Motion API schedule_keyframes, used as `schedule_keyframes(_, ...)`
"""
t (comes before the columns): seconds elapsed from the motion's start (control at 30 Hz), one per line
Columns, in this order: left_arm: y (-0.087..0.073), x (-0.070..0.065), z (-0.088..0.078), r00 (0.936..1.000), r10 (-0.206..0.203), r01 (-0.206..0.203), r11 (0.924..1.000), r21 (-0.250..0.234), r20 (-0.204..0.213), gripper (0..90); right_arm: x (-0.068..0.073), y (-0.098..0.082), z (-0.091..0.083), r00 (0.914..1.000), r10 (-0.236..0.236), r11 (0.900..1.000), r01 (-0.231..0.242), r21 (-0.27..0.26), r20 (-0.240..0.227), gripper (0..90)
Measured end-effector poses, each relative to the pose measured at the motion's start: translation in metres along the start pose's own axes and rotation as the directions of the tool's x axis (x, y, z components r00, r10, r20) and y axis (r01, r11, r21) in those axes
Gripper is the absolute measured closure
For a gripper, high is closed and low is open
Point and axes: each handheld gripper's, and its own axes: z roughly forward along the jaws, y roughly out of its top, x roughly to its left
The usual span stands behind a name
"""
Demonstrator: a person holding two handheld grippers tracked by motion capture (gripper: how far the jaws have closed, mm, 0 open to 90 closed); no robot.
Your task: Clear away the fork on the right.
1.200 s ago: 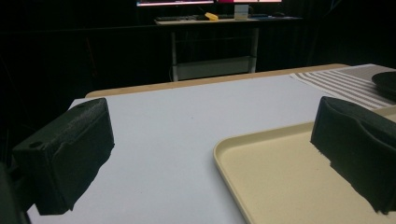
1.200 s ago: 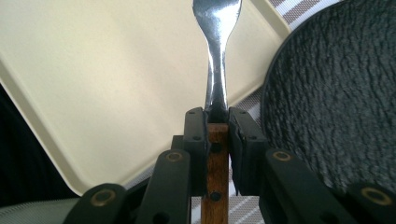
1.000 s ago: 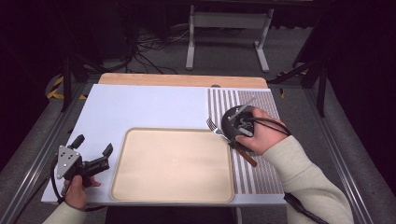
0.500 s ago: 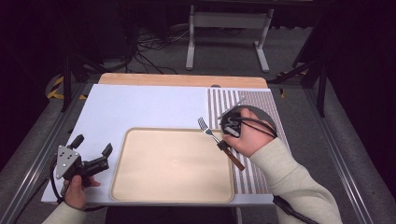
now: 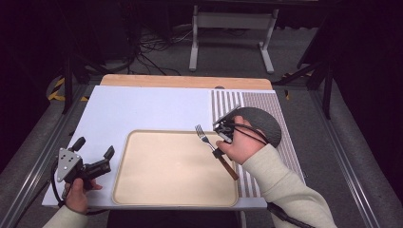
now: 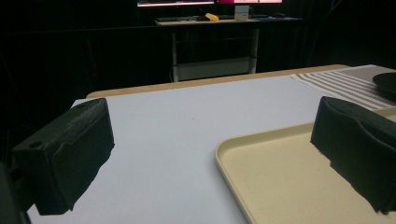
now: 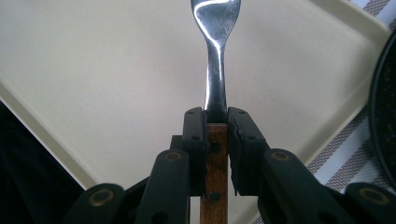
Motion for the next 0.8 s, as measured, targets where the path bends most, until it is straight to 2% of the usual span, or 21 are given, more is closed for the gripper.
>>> schedule_keyframes(0.3,0.000,0.000,0.000,1.0000,-0.002,0.002,1.0000,-0.001,0.000,0.0,0.000,-0.001,0.019,0.9958,0.092,0.995,-0.091,0.046,-0.006,77.8)
schedule_keyframes(0.8,0.000,0.001,0.000,1.0000,-0.001,0.001,1.0000,0.002,0.000,0.0,0.001,-0.004,0.038,0.9850,0.172,0.979,-0.172,0.106,0.006,77.8)
